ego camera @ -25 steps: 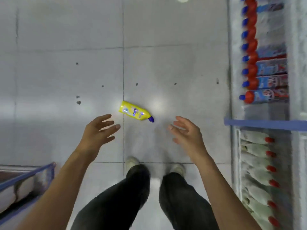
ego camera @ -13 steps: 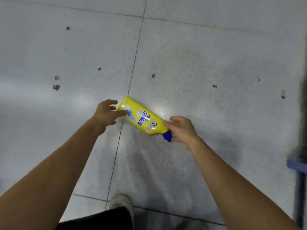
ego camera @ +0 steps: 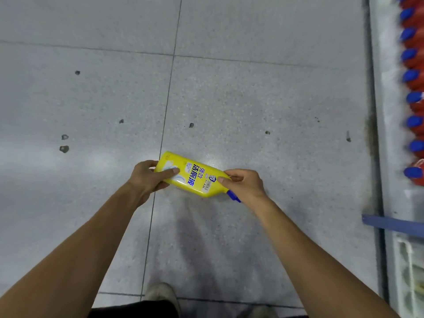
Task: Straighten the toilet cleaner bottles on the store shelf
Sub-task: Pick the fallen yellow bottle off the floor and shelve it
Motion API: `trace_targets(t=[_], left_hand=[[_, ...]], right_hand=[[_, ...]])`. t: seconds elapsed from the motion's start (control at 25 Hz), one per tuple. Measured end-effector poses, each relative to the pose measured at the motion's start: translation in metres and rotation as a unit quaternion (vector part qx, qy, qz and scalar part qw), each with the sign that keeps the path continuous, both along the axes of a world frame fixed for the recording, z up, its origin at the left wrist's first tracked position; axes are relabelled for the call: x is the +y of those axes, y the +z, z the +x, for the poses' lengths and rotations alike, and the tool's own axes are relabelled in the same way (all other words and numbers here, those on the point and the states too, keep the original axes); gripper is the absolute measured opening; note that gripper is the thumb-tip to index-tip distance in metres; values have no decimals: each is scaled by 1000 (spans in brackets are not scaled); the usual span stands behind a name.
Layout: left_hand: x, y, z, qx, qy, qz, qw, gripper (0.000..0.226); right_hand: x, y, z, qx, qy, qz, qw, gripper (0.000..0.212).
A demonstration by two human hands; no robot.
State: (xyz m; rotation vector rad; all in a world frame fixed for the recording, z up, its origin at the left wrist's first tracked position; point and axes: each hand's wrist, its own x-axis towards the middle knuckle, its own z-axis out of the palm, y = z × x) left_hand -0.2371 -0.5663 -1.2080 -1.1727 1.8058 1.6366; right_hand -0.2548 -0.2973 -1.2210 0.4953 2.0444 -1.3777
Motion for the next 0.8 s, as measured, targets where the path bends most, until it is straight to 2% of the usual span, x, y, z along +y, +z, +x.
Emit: trace_targets(t=[0.2,0.36,0.48,0.56,0.68,0.8], left_hand=[[55,174,0,17,-87,89,992,53],[102,354,15,12,-201,144,969,66],[138,493,32,40,-284,148,946,65],[161,580,41,71,-338,156,926,57],[194,699,52,120,-431,191,874,49],[226,795,73,164,-485,238,825,45]], right_hand=[[72,187,28,56,-112,-31,992,31],[128,397,56,122,-206,-36,970,32],[156,561,79,179,-296,-40,937,40],[165,660,94,225,-342,-46,911,44],[175,798,121,293,-389,-58,872,43],[185,907,155,348,-416,-68,837,42]])
